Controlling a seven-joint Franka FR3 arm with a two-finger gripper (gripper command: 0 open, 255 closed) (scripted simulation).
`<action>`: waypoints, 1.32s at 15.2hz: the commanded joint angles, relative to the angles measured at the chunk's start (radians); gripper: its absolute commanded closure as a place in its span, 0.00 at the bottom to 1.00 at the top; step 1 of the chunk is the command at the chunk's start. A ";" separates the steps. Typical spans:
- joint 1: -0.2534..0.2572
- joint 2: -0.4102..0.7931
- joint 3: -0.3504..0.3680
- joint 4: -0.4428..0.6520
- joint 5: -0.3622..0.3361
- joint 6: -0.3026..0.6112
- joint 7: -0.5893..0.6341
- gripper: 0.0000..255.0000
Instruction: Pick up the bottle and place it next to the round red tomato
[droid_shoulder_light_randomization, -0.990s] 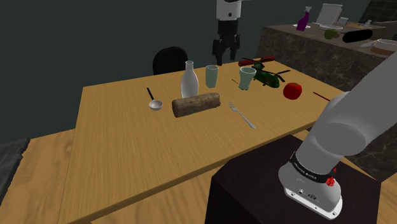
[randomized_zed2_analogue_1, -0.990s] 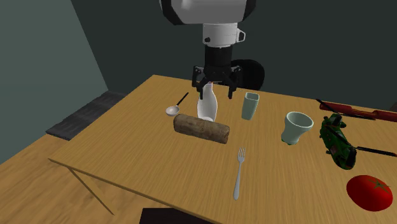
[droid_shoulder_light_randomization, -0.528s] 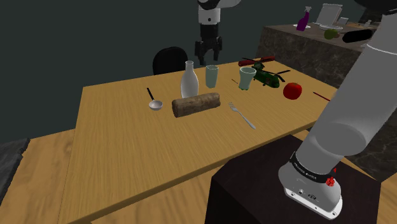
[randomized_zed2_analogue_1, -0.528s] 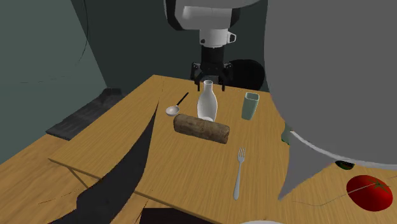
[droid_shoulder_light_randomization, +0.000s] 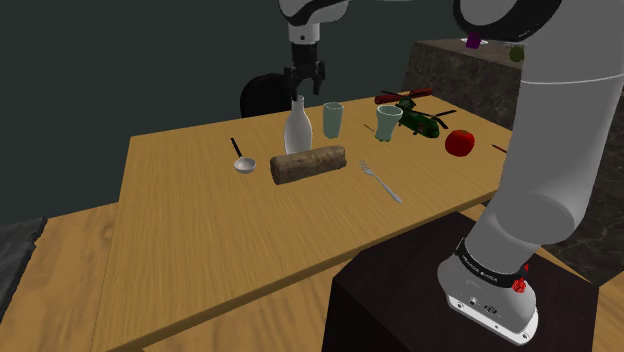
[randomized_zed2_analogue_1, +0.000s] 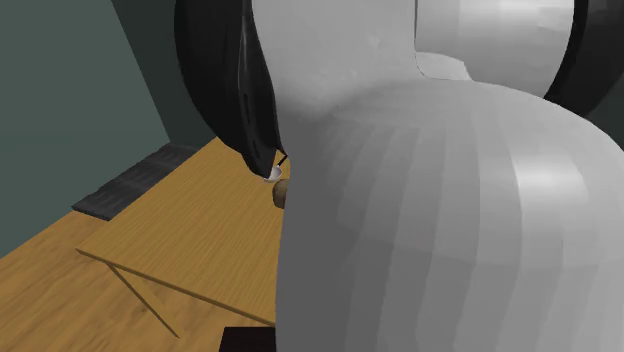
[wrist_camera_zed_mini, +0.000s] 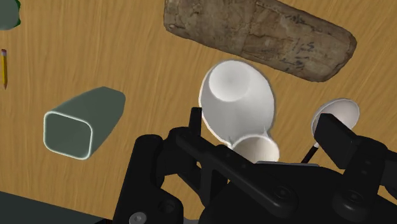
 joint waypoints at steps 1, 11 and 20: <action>0.000 0.090 0.001 0.122 0.005 -0.023 0.011 0.00; -0.001 0.155 0.001 0.109 0.008 0.060 0.015 0.00; -0.001 0.155 0.001 0.109 0.008 0.060 0.015 1.00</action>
